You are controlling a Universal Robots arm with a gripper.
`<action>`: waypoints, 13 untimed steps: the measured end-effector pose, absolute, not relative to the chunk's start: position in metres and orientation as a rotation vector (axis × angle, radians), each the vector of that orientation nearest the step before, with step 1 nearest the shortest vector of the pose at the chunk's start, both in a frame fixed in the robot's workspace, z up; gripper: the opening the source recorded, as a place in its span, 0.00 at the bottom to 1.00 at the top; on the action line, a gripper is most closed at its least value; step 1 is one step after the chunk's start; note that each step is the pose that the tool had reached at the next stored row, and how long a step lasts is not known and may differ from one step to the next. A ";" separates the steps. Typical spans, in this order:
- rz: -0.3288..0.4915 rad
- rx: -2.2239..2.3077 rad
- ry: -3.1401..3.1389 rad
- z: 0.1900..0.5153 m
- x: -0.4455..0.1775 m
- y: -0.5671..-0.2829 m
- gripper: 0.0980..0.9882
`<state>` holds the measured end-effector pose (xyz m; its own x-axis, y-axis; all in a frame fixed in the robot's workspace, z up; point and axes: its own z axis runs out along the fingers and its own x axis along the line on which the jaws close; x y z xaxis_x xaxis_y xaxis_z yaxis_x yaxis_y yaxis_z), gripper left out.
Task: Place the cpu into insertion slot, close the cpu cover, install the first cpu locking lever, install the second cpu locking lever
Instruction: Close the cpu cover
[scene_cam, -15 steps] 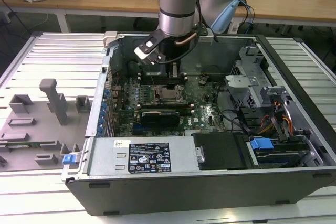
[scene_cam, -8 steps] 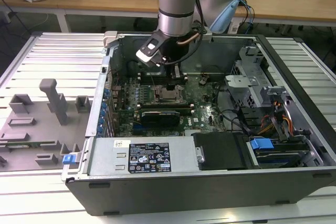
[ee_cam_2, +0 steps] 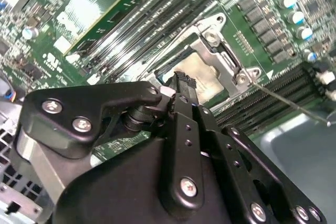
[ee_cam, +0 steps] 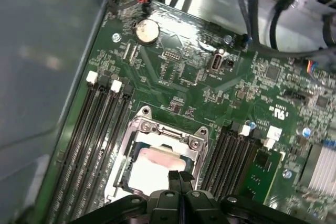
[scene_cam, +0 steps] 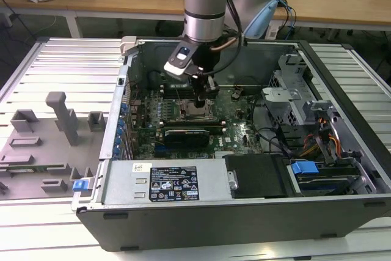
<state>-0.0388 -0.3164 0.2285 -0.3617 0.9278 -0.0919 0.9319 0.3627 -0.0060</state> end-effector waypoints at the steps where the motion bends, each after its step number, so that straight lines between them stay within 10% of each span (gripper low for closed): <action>1: -0.091 1.708 2.545 0.228 -0.039 -0.316 0.01; 13: -0.190 1.299 2.706 0.228 -0.039 -0.316 0.01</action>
<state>-0.0388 -0.3164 0.2282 -0.6195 0.7654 -0.1745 0.7822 0.6206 -0.0552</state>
